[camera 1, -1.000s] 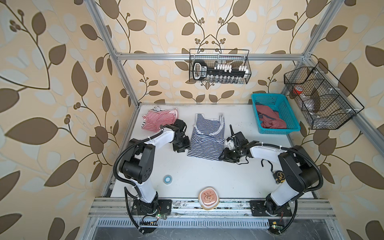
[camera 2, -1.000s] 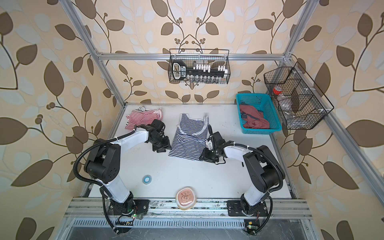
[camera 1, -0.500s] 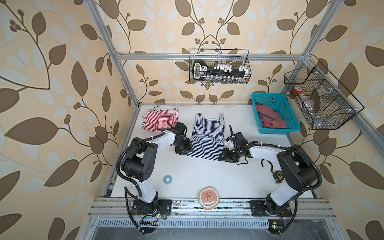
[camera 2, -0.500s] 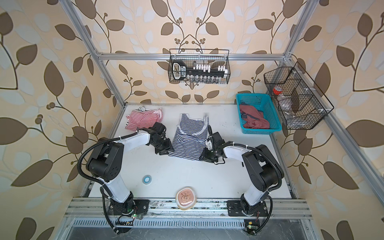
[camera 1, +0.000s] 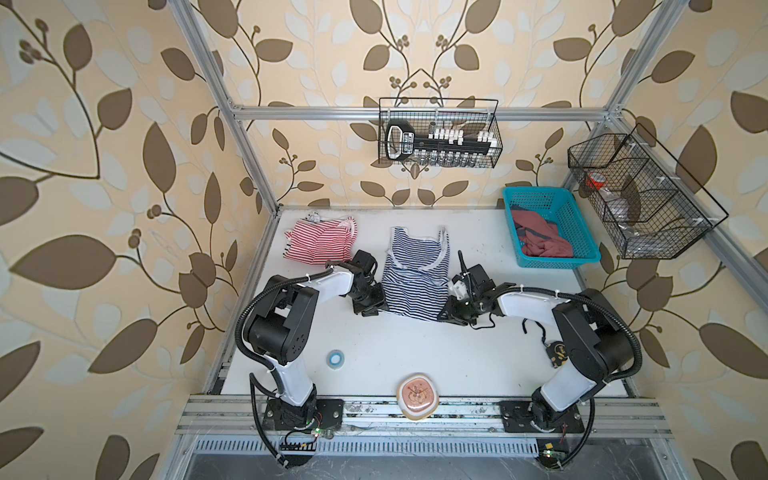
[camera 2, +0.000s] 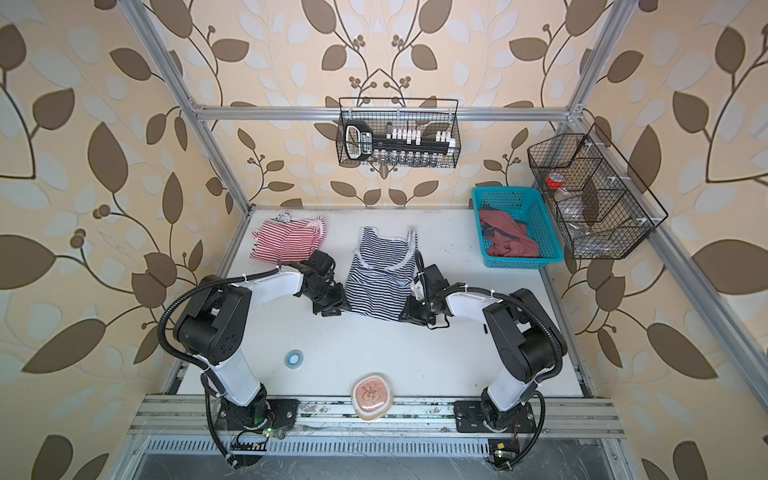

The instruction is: Fold and stack the tank tops

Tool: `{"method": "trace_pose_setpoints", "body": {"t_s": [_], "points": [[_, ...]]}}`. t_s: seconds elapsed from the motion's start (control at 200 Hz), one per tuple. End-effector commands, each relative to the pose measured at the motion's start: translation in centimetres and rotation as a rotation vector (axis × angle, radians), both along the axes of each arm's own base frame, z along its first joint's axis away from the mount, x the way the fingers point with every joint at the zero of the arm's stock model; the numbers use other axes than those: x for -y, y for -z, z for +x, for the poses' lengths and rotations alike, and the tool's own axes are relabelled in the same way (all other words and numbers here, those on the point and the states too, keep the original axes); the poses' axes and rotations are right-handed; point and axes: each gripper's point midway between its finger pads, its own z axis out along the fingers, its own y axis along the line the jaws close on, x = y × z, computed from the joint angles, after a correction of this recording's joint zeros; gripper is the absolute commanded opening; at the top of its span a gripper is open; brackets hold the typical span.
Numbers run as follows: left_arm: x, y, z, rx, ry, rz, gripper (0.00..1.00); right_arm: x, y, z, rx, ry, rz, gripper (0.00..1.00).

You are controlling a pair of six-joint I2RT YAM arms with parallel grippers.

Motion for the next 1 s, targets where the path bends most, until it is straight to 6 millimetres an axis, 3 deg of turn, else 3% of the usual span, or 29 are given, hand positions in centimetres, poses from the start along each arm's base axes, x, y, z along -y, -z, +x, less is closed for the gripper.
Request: {"method": "trace_pose_setpoints", "body": {"t_s": [0.0, 0.175, 0.31, 0.48, 0.545, 0.575, 0.81, 0.995], "points": [[0.3, 0.8, -0.9, -0.028, 0.013, 0.001, 0.29, 0.5, 1.2, -1.0, -0.038, 0.003, -0.030, 0.22], [-0.1, 0.7, -2.0, -0.038, 0.016, 0.011, 0.12, 1.0, 1.0, -1.1, -0.031, 0.003, -0.059, 0.13], [-0.1, 0.2, -2.9, -0.036, 0.029, 0.012, 0.00, 1.7, 0.6, -1.2, -0.018, 0.005, -0.088, 0.00], [0.7, -0.6, -4.5, -0.030, 0.075, 0.015, 0.00, 2.2, -0.3, -1.5, 0.008, 0.006, -0.107, 0.00], [0.7, -0.7, -5.3, -0.034, 0.091, 0.036, 0.38, 2.5, -0.6, -1.7, 0.013, 0.007, -0.111, 0.00], [0.6, -0.7, -5.8, -0.036, 0.097, 0.048, 0.44, 2.6, -0.6, -1.8, 0.015, 0.010, -0.115, 0.00], [-1.6, 0.9, -8.3, -0.063, 0.061, 0.122, 0.47, 3.3, -0.7, -2.7, 0.016, 0.009, -0.129, 0.00], [-1.3, 0.4, -7.1, -0.023, 0.004, 0.105, 0.47, 3.3, -0.4, -3.1, 0.007, -0.002, -0.128, 0.00]]}}
